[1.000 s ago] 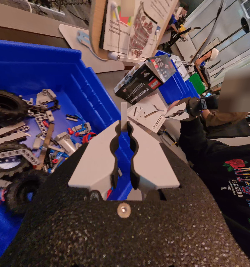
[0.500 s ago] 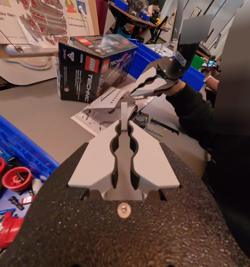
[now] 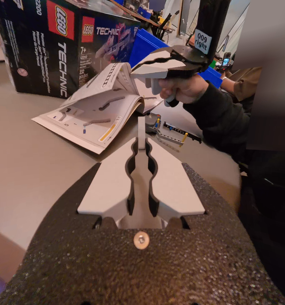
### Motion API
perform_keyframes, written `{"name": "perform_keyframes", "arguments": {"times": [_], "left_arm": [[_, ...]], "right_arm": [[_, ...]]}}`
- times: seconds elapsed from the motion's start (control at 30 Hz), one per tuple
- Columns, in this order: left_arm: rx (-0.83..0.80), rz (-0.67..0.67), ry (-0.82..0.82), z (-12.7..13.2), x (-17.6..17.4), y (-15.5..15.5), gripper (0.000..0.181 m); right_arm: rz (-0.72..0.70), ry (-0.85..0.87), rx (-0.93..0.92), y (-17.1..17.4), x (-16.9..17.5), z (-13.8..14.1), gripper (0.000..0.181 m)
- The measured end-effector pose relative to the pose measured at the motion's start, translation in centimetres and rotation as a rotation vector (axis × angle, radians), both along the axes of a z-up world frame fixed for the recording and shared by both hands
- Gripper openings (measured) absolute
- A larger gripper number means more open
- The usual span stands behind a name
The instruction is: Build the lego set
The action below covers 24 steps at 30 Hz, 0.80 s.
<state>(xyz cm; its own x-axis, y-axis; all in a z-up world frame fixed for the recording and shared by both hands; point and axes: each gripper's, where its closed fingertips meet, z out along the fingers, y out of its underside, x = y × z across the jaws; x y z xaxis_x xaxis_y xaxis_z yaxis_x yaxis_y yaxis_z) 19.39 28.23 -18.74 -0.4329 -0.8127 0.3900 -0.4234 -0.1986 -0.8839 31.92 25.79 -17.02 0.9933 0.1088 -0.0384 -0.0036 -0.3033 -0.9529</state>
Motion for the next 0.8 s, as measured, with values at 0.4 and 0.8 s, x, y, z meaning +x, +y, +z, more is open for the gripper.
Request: {"name": "perform_keyframes", "arguments": {"times": [0.4,0.8], "left_arm": [[0.022,0.002,0.075,-1.6,0.1,0.1,0.005],[0.015,0.011,0.151,-2.9,-0.1,0.3,0.005]], "right_arm": [[-0.011,0.005,0.001,-0.2,0.2,-0.2,0.000],[-0.013,0.031,0.002,-0.4,0.5,-0.3,0.000]]}}
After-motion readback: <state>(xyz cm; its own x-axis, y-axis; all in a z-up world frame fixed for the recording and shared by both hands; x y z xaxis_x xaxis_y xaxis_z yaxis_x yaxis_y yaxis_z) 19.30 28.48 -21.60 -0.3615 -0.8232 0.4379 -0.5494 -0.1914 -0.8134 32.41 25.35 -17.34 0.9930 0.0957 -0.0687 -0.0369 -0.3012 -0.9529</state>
